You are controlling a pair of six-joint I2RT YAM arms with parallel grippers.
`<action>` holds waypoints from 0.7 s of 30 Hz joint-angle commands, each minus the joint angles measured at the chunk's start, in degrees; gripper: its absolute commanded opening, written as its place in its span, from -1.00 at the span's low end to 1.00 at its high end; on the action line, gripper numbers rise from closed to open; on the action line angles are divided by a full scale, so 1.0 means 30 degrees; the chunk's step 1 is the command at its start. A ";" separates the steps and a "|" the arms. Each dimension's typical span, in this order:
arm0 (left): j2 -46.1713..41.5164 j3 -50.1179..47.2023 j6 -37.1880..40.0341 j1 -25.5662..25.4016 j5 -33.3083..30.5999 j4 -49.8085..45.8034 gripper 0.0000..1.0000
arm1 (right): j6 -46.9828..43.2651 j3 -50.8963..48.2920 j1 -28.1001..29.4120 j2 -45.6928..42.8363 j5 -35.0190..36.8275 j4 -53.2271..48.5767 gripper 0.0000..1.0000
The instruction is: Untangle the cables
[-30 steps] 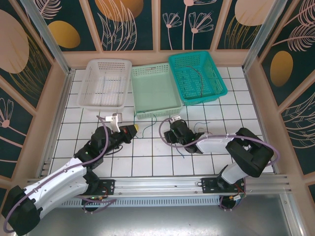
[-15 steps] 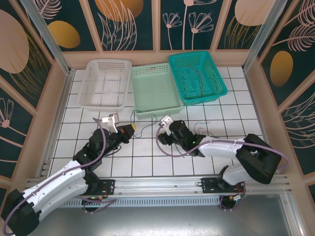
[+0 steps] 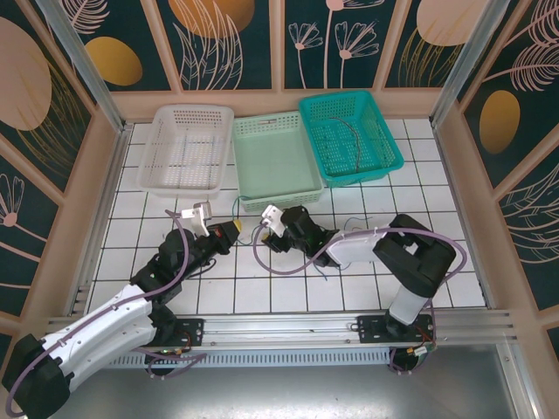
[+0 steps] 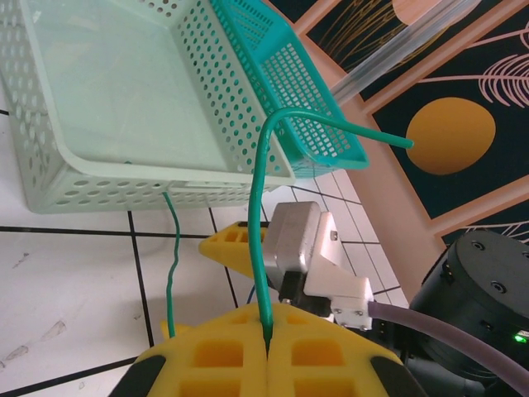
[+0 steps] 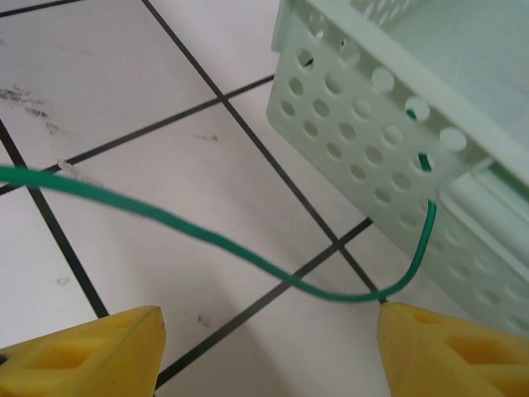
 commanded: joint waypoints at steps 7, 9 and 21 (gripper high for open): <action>-0.0163 -0.0392 -0.0303 0.0013 0.0359 0.1378 -1.00 | -0.1676 0.2055 0.0098 0.1944 -0.0154 0.0802 0.33; -0.0225 -0.0299 -0.0239 0.0029 0.0303 0.1389 -1.00 | -0.1756 0.2619 -0.0015 0.2664 -0.0208 0.0551 0.25; -0.0784 -0.1039 -0.0678 0.0035 -0.0759 0.1766 -1.00 | -0.0432 0.1005 -0.0226 0.0800 -0.3029 -0.0606 -1.00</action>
